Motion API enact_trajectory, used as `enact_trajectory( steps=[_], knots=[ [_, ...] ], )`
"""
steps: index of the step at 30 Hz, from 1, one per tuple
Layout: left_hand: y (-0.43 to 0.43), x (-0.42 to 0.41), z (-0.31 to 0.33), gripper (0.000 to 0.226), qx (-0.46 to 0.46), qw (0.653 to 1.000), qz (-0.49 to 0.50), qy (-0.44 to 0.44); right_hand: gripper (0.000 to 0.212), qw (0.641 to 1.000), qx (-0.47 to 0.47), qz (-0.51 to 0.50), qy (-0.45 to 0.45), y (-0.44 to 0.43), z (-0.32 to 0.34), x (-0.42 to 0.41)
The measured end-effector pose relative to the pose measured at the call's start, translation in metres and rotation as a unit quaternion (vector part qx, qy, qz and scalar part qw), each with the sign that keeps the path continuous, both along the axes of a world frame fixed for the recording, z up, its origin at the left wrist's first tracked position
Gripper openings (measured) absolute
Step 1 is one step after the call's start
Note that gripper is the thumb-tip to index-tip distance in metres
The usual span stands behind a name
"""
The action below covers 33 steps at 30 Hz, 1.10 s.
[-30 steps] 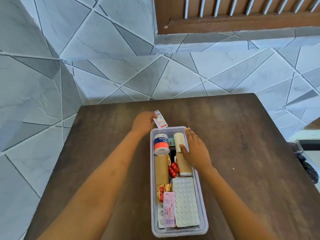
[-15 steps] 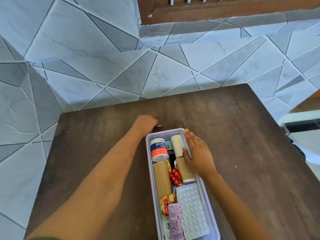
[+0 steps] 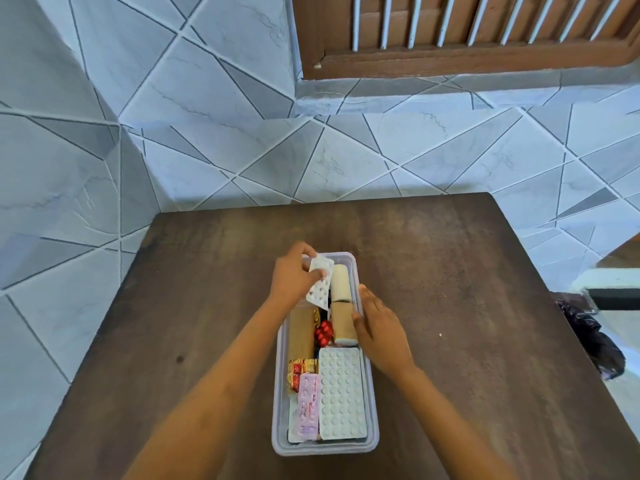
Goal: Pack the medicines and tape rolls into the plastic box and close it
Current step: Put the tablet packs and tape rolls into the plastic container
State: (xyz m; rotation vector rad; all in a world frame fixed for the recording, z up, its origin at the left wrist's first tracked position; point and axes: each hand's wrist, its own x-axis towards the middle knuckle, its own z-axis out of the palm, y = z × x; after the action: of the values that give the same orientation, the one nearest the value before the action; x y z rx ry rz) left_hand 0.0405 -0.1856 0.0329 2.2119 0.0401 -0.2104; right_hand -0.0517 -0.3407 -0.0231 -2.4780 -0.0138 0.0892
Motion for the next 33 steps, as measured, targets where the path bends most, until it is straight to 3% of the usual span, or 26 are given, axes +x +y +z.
enact_trajectory(
  steps=[3,10,13,16,20,24,29,33],
  knots=[
    [-0.016,-0.013,-0.021,0.021,0.068,0.997,-0.018,-0.01,0.054,1.0,0.004,0.01,-0.002,-0.003,-0.004,-0.011],
    [-0.031,-0.029,-0.034,0.041,0.249,0.964,-0.093,-0.016,0.056,0.999,-0.012,0.031,-0.007,-0.008,-0.009,-0.026],
    [-0.031,-0.039,-0.031,0.039,0.32,0.941,-0.096,-0.052,0.058,0.999,-0.019,0.032,-0.008,-0.009,-0.009,-0.03],
    [-0.022,-0.051,-0.026,0.04,0.386,0.914,-0.12,-0.019,0.059,0.999,-0.021,0.043,-0.004,-0.011,-0.009,-0.034],
    [-0.003,-0.069,-0.029,0.043,0.353,0.929,-0.109,0.005,0.06,0.998,-0.018,0.054,0.0,-0.013,-0.007,-0.043],
    [0.021,-0.089,-0.027,0.046,0.299,0.952,0.032,-0.051,0.062,0.999,0.002,0.05,0.016,-0.01,-0.006,-0.055],
    [0.04,-0.108,-0.031,0.067,0.271,0.956,0.088,0.077,0.061,0.997,-0.007,0.025,0.071,-0.006,-0.002,-0.063],
    [0.042,-0.112,-0.032,0.029,0.23,0.968,0.051,0.085,0.054,0.998,0.015,-0.011,0.065,0.0,-0.002,-0.063]
  ],
)
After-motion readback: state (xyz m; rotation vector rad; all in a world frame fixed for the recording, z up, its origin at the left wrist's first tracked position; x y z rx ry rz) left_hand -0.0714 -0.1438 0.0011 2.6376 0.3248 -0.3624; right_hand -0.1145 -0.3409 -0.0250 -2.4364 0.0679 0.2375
